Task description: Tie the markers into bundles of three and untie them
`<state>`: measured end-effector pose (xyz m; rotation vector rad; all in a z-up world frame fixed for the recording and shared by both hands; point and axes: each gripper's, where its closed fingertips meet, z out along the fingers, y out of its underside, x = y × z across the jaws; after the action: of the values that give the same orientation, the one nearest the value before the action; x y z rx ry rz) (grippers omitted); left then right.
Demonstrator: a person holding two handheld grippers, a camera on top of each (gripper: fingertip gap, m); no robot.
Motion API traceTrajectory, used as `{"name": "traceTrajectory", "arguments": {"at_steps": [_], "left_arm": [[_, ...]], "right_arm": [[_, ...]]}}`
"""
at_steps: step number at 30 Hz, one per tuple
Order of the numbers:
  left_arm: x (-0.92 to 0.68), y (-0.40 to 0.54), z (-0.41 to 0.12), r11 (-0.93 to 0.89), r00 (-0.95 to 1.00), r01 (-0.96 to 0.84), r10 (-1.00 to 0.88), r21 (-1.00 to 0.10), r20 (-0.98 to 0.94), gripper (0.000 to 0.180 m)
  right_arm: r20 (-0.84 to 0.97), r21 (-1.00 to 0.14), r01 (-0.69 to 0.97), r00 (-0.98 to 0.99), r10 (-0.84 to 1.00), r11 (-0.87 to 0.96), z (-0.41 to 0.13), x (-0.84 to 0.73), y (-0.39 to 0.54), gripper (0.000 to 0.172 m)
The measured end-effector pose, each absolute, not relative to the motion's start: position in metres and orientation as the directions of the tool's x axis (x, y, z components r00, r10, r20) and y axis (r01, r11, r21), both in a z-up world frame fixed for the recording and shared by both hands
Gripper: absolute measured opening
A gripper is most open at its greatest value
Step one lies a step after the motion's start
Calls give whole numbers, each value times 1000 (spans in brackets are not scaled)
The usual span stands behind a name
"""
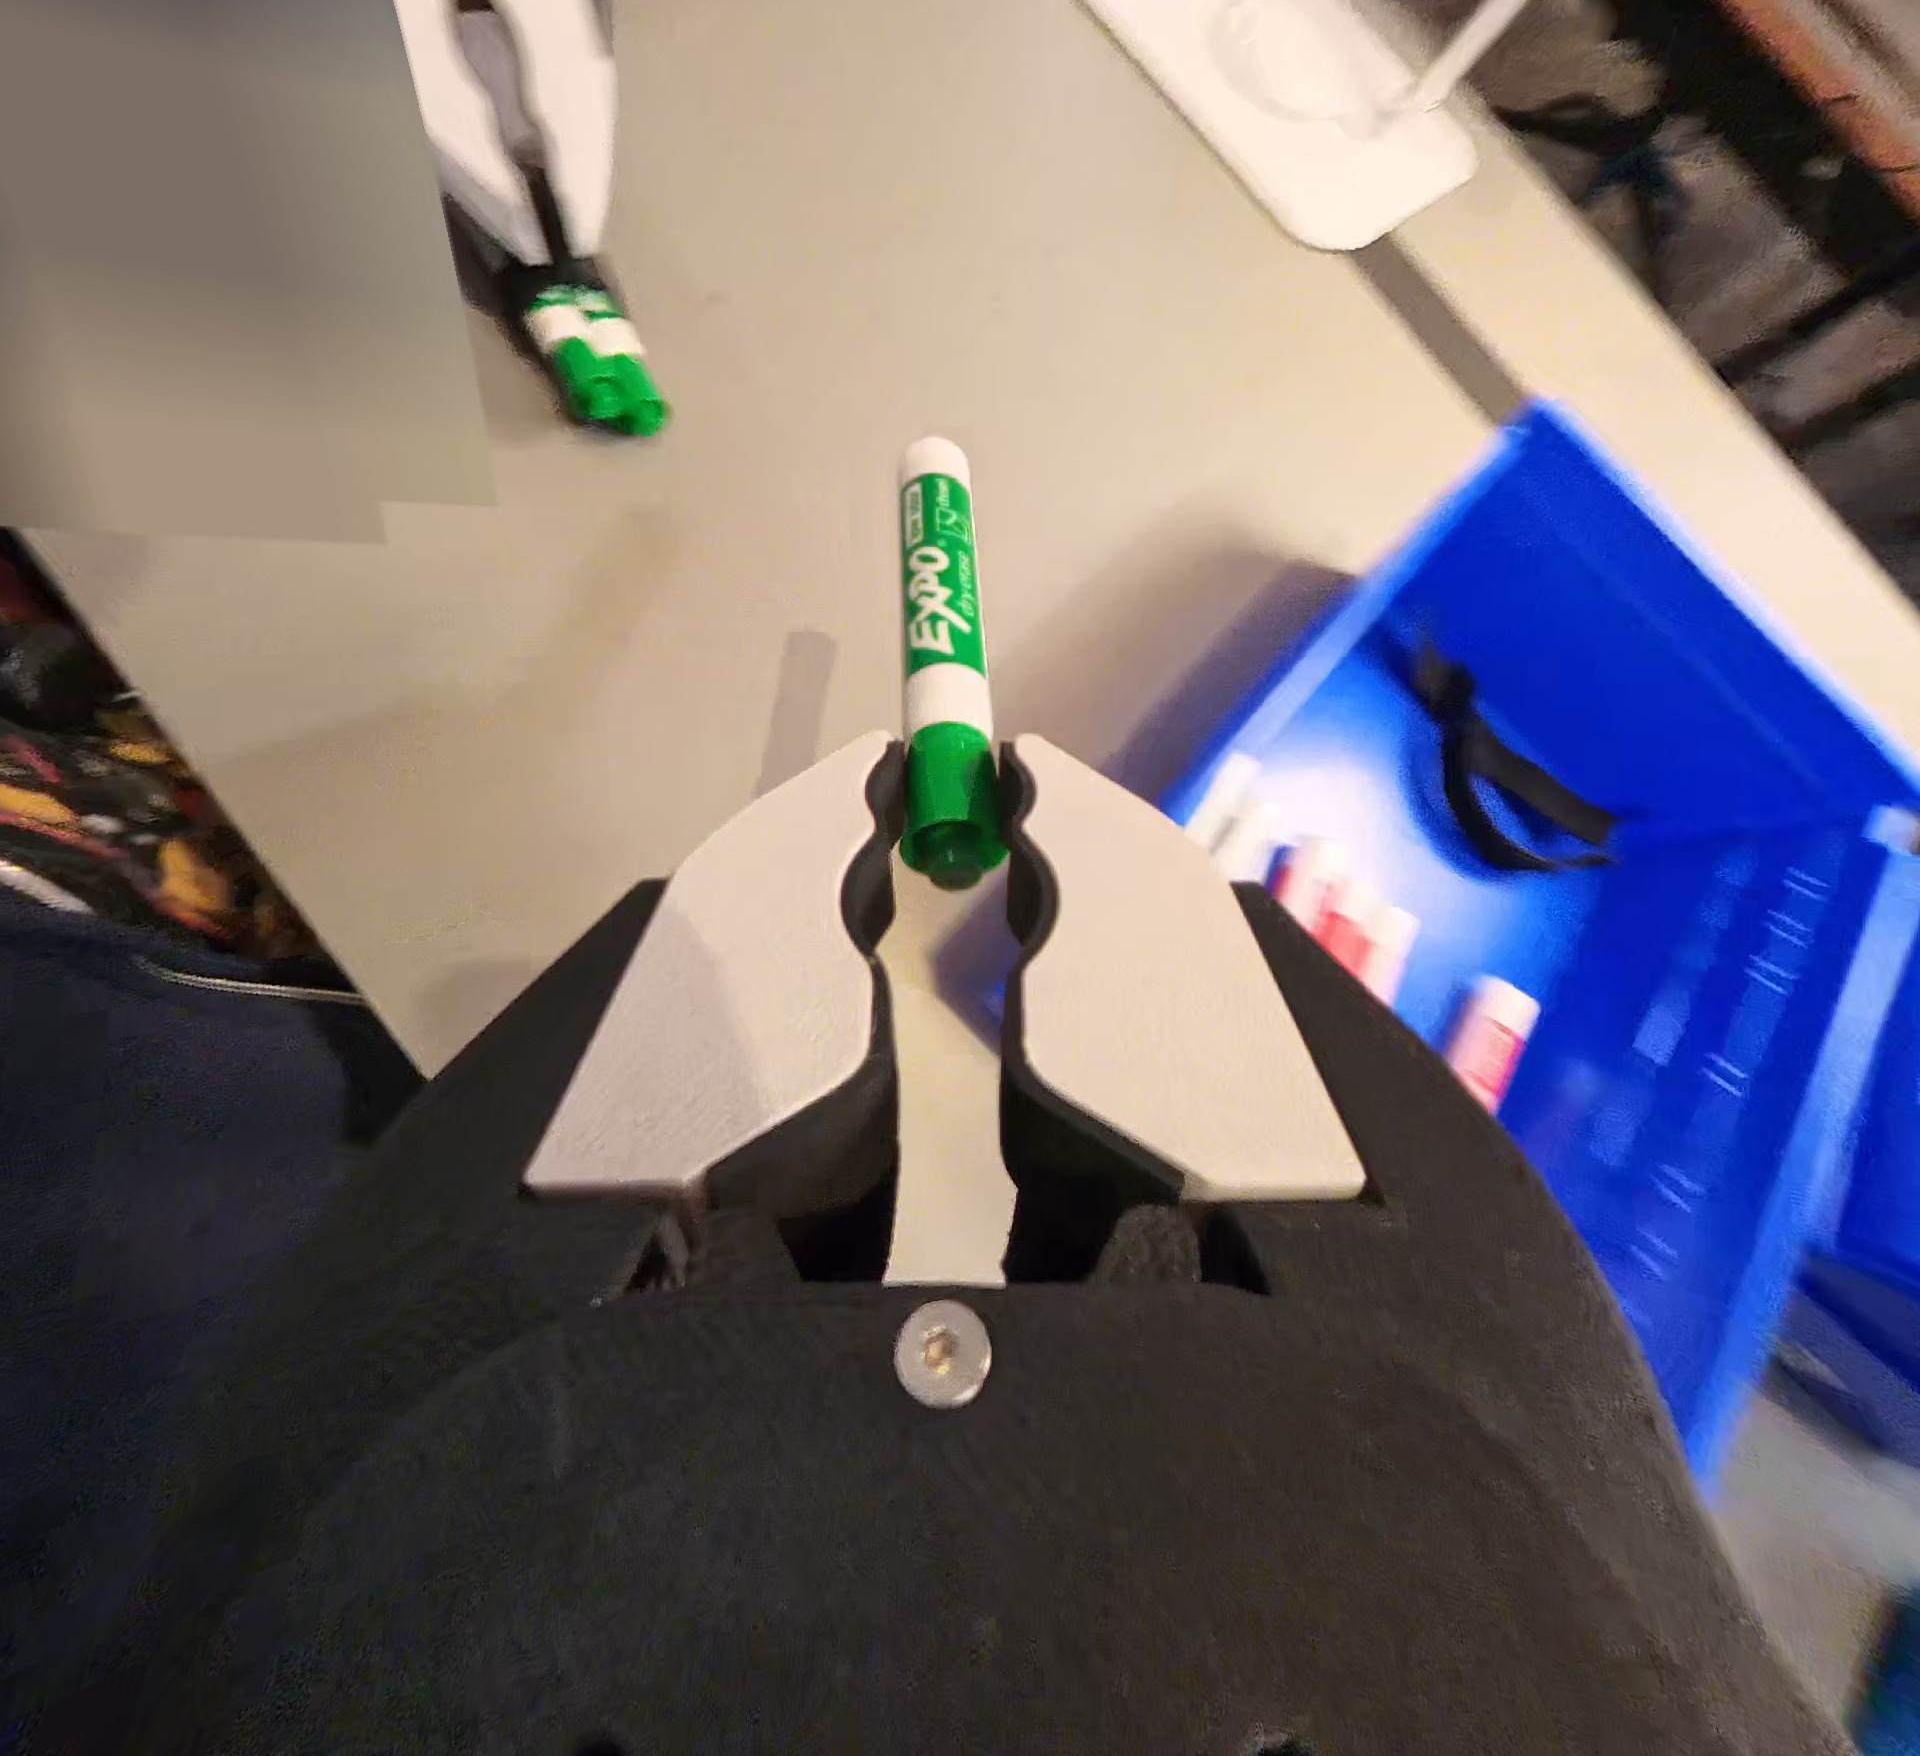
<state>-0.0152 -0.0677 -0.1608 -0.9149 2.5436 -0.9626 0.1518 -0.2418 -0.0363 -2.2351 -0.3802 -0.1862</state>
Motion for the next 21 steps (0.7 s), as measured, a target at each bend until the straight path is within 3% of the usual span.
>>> {"name": "traceTrajectory", "arguments": {"at_steps": [1,6,11,15,21], "left_arm": [[-15,-68,-161,580,-764,-464,-645,-669,-29,9],[-16,-68,-161,588,-767,-461,-641,-665,-35,9],[-15,-68,-161,587,-763,-464,-645,-663,-37,9],[-14,-68,-161,582,-759,-466,-650,-666,-37,9],[-15,-68,-161,582,-761,-464,-647,-668,-35,9]], "right_arm": [[279,-727,313,948,154,-612,-25,171,-250,17],[284,-664,142,956,-73,-734,-35,267,-282,17],[230,-572,79,971,-67,-816,-97,289,-272,17],[205,-537,42,975,-82,-843,-127,295,-262,16],[186,-387,59,982,-15,-920,-160,292,-269,18]]}}
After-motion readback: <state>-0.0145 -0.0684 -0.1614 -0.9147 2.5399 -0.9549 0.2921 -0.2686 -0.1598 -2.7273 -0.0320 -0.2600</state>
